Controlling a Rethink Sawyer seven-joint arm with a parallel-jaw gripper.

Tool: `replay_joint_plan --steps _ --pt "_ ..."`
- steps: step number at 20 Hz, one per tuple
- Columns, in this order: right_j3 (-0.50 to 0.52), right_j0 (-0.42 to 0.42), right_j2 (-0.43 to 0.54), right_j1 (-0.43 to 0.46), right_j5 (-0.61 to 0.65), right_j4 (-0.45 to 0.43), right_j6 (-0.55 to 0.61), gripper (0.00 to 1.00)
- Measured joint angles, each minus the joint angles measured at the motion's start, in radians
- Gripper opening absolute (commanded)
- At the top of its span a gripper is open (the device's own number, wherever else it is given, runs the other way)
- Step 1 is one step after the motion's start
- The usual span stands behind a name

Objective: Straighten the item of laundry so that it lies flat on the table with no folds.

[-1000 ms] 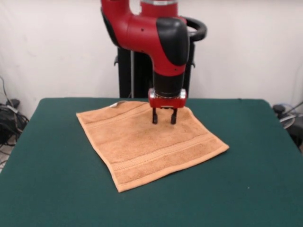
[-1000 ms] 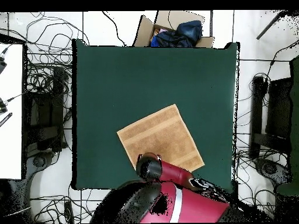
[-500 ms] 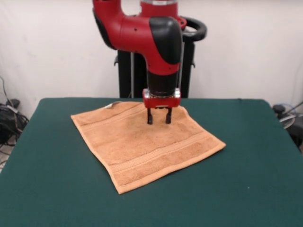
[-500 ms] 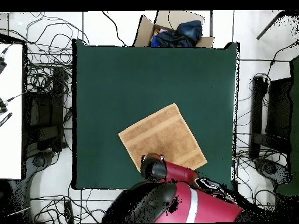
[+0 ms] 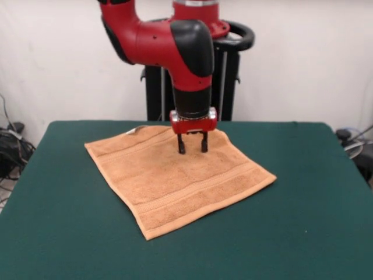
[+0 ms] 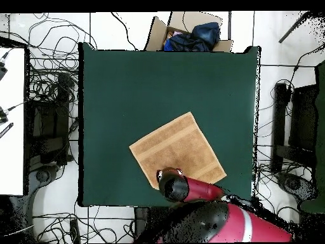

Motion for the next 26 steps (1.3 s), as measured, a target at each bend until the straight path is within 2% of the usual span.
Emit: replay_joint_plan --steps 11,26 --pt "0.017 -0.112 0.073 0.005 0.000 -0.065 0.000 1.00" --pt "0.024 -0.147 0.096 0.007 -0.001 -0.074 0.000 1.00"
